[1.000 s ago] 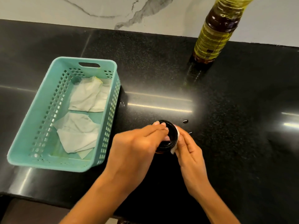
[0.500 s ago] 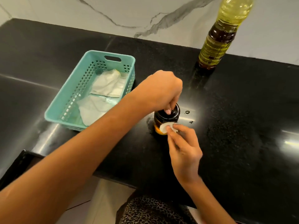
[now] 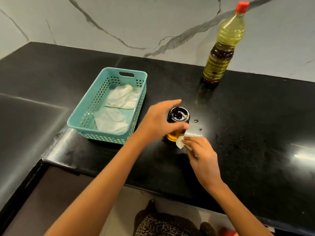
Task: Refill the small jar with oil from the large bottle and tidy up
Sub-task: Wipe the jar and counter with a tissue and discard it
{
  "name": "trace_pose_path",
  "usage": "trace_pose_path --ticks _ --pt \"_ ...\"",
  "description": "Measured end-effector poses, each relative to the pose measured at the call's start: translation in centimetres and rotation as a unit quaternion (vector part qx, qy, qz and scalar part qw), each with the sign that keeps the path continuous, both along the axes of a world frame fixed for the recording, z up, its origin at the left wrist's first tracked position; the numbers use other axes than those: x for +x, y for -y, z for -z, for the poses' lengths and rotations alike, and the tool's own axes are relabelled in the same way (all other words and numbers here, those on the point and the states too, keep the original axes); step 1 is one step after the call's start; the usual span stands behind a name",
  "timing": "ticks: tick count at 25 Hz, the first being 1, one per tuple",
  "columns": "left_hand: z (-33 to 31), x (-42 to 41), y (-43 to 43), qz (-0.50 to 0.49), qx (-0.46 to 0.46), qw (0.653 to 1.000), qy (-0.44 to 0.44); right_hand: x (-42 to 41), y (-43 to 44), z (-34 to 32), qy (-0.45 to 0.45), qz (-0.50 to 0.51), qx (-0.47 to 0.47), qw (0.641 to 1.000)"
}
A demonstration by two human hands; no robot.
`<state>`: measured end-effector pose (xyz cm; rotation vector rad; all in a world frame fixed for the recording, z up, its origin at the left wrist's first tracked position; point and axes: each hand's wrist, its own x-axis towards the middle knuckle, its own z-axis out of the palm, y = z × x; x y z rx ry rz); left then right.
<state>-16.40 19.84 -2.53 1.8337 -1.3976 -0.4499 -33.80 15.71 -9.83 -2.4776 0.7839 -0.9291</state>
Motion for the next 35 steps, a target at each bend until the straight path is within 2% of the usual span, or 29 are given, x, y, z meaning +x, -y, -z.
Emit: trace_pose_path --ticks 2,4,7,9,13,16,20,21,22,23,26,27,28,31,34,35 --pt "1.8 -1.3 -0.3 -0.019 0.052 0.996 -0.072 -0.5 -0.2 -0.1 0.042 0.031 0.047 0.998" --pt "3.0 -2.5 0.2 -0.074 0.041 0.989 -0.123 -1.0 -0.5 -0.4 0.086 0.086 0.122 0.985" --pt "3.6 -2.9 1.2 -0.148 -0.020 0.981 -0.121 -1.5 -0.6 -0.9 0.135 0.146 0.225 0.954" --pt "3.7 -2.7 1.4 -0.148 -0.030 0.981 -0.119 -1.9 -0.6 -1.1 0.144 0.161 0.260 0.941" --pt "2.0 -2.2 1.6 -0.124 -0.042 0.981 -0.144 -2.2 0.0 -1.7 0.200 0.173 0.367 0.892" --pt "-2.5 -1.6 2.2 -0.050 -0.063 0.983 -0.165 -1.9 1.1 -4.7 0.285 0.139 0.427 0.847" --pt "-11.1 -1.6 3.2 0.061 -0.096 0.983 -0.148 -0.5 2.9 -12.7 0.363 0.034 0.399 0.841" --pt "-13.2 -1.8 3.5 0.069 -0.108 0.981 -0.144 0.0 3.0 -14.7 0.392 0.013 0.402 0.828" --pt "-15.1 -2.1 3.8 0.069 -0.119 0.981 -0.138 0.6 3.1 -16.2 0.429 0.002 0.420 0.800" --pt "-16.8 -2.4 4.0 0.064 -0.130 0.981 -0.129 1.0 2.9 -17.7 0.468 -0.004 0.456 0.756" --pt "-21.3 -3.0 4.6 0.036 -0.174 0.978 -0.106 1.7 1.8 -21.2 0.557 -0.034 0.578 0.596" --pt "-22.5 -3.2 4.8 0.029 -0.190 0.976 -0.101 1.7 1.3 -22.4 0.579 -0.046 0.594 0.557" --pt "-23.4 -3.2 5.0 0.021 -0.203 0.974 -0.100 1.7 0.9 -23.3 0.596 -0.053 0.599 0.532" --pt "-25.5 -4.0 5.3 0.002 -0.226 0.969 -0.100 1.6 0.3 -25.8 0.635 -0.066 0.594 0.490" --pt "-27.5 -5.2 5.5 0.003 -0.243 0.967 -0.079 2.1 0.9 -27.8 0.652 -0.115 0.617 0.424" --pt "-28.2 -5.7 5.5 0.003 -0.247 0.967 -0.066 2.3 0.9 -28.4 0.648 -0.130 0.624 0.418"
